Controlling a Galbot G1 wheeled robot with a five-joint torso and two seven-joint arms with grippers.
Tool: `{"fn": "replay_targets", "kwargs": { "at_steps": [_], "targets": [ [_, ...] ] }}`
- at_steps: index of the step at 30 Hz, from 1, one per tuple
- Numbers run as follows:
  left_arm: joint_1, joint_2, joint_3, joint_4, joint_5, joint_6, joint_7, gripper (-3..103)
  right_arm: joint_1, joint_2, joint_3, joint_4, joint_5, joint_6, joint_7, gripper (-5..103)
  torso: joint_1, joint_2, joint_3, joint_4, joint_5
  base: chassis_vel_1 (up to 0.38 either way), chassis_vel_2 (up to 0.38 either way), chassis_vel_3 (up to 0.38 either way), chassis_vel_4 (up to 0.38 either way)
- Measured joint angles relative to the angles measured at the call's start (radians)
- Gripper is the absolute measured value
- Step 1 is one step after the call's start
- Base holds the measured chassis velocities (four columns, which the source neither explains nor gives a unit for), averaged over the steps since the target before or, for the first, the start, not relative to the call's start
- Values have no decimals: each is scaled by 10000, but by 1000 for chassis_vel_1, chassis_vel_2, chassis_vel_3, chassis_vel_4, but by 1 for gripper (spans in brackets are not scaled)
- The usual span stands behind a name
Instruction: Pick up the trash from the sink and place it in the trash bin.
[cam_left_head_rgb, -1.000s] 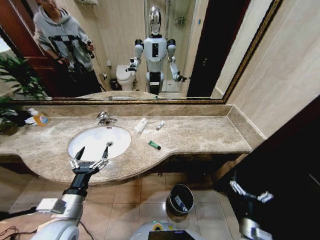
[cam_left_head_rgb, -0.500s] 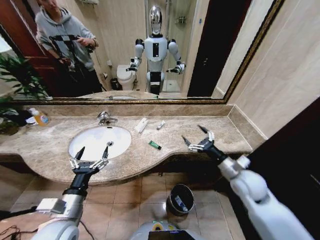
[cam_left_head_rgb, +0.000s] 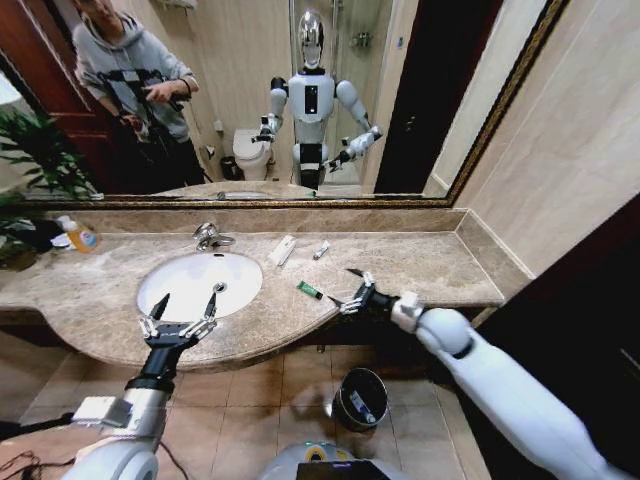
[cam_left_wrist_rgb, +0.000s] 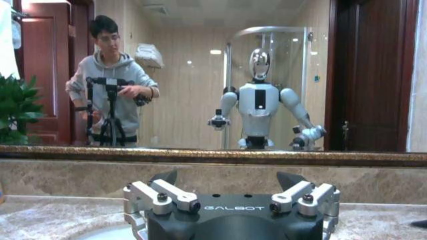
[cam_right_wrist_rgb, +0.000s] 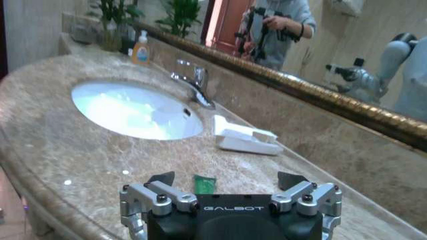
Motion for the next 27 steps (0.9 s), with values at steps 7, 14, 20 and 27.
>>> {"fn": "replay_targets", "kwargs": {
  "at_steps": [7,14,20,27],
  "targets": [
    [0,0,0,0,0,0,-1,100,1312,600,-1236,-1066,-323,-155,395,100,1,0,0,1,-1,0,0,0,0],
    [0,0,0,0,0,0,-1,100,1357,797,-1498,-1197,-314,-284,423,100,-1,2,-1,-1,1,0,0,0,0],
    [0,0,0,0,0,0,-1,100,1236,999,-1632,-1422,-281,-306,589,100,0,1,-1,-1,1,0,0,0,0],
    [0,0,0,0,0,0,-2,100,1279,1154,-1707,-1810,-262,-144,755,97,0,1,0,0,2,0,0,0,0]
  ]
}}
